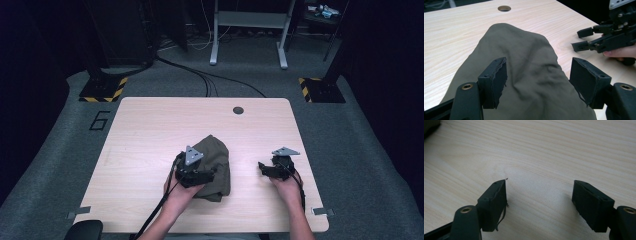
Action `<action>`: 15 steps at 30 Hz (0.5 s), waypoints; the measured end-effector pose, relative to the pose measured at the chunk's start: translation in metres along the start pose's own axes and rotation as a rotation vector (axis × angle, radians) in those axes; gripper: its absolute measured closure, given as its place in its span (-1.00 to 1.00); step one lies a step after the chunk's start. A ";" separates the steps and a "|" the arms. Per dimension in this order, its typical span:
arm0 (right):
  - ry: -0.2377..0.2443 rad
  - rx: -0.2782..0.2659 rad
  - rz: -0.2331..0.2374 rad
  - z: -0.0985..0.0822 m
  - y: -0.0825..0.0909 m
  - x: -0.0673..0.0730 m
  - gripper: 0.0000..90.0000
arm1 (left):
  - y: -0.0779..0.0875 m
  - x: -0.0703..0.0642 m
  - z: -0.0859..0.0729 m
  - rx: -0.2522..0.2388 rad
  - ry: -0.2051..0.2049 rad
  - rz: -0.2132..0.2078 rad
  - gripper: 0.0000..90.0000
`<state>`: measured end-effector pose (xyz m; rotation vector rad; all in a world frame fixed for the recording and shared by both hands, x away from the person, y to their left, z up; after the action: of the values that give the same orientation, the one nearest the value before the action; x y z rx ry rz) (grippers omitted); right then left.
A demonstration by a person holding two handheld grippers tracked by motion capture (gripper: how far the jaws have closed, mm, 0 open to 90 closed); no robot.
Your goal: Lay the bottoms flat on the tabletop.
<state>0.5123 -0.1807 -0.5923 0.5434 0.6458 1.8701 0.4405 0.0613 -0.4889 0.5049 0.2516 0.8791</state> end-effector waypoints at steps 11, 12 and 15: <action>0.000 0.000 0.000 0.000 0.000 0.000 -0.40 | -0.031 -0.026 -0.016 0.020 0.042 0.000 -0.46; 0.000 0.000 -0.001 0.000 0.000 0.000 -0.40 | -0.034 -0.027 -0.019 0.025 0.043 0.001 -0.48; 0.000 0.000 -0.001 0.000 0.000 0.000 -0.40 | -0.040 -0.026 -0.027 0.040 0.024 0.037 -0.50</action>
<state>0.5126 -0.1809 -0.5923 0.5425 0.6458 1.8693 0.4403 0.0280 -0.5329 0.5375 0.2827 0.9177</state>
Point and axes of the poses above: each handheld gripper's, and its own axes: y roughly backward along the jaws, z roughly out of its top, x roughly to its left, the point moved 10 cm from there along -y, roughly forward along the jaws, and after that the axes turned 5 degrees about -y, right-handed, at the moved point
